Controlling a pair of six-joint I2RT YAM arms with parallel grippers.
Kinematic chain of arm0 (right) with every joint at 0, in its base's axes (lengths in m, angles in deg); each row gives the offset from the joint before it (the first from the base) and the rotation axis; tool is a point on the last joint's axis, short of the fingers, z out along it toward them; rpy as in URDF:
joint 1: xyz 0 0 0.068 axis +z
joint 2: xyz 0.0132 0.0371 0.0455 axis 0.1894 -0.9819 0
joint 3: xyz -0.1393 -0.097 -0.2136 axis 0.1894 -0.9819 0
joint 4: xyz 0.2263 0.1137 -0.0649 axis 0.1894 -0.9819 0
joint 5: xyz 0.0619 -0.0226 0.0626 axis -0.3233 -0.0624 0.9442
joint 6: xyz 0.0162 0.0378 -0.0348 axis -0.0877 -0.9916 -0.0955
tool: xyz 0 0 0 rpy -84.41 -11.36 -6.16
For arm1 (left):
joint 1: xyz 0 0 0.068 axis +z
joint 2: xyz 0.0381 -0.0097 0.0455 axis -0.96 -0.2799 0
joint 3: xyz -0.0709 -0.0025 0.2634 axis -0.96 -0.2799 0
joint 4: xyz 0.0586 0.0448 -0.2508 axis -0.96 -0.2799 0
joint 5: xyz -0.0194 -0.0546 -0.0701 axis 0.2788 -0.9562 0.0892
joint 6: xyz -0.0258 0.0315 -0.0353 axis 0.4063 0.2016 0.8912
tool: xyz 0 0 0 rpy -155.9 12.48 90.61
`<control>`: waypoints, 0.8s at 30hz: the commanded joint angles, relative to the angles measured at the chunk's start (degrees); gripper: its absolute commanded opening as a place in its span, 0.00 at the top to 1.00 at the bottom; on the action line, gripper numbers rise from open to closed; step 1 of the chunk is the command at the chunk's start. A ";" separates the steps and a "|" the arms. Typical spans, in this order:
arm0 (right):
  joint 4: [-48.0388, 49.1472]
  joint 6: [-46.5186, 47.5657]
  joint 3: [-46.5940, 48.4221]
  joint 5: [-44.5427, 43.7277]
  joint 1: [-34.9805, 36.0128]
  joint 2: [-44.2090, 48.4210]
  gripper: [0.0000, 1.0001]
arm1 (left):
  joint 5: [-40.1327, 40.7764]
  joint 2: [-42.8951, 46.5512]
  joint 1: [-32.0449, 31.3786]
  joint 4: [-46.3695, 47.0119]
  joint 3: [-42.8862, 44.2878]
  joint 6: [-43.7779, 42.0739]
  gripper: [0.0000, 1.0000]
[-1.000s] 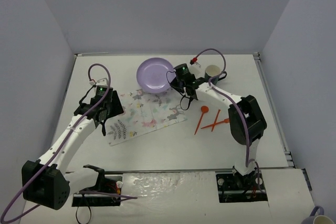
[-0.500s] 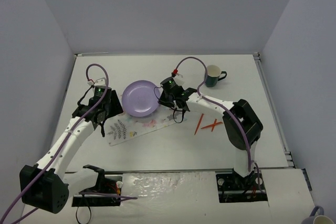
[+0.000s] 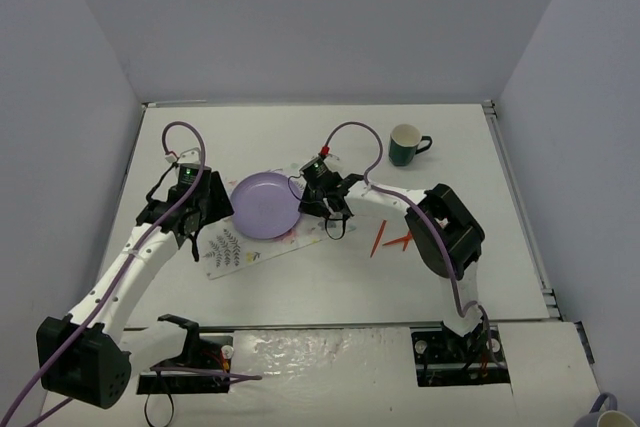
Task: Set the dinner table for one person
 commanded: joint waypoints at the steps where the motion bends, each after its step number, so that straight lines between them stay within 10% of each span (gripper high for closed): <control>1: 2.17 0.53 3.20 2.43 1.01 0.51 1.00 | 0.77 1.26 0.48 1.79 0.94 0.48 0.48; 7: 1.75 1.74 4.42 2.79 1.89 0.24 0.97 | 1.11 1.40 0.56 1.54 0.94 0.36 0.48; 11: 0.46 5.41 5.39 0.91 2.14 2.10 0.65 | 1.05 1.42 0.56 1.46 0.94 0.23 0.48; 17: -9.40 16.88 10.52 -30.29 0.27 11.60 0.39 | 1.06 2.23 0.56 1.46 0.86 0.14 0.48; 21: -9.55 15.88 4.68 -36.67 -9.61 16.79 0.40 | 1.08 2.75 0.56 2.14 0.52 -0.04 0.48; 24: -3.38 12.46 -5.07 -24.52 -23.53 19.76 0.42 | 0.66 2.22 0.63 2.56 0.26 -0.18 0.48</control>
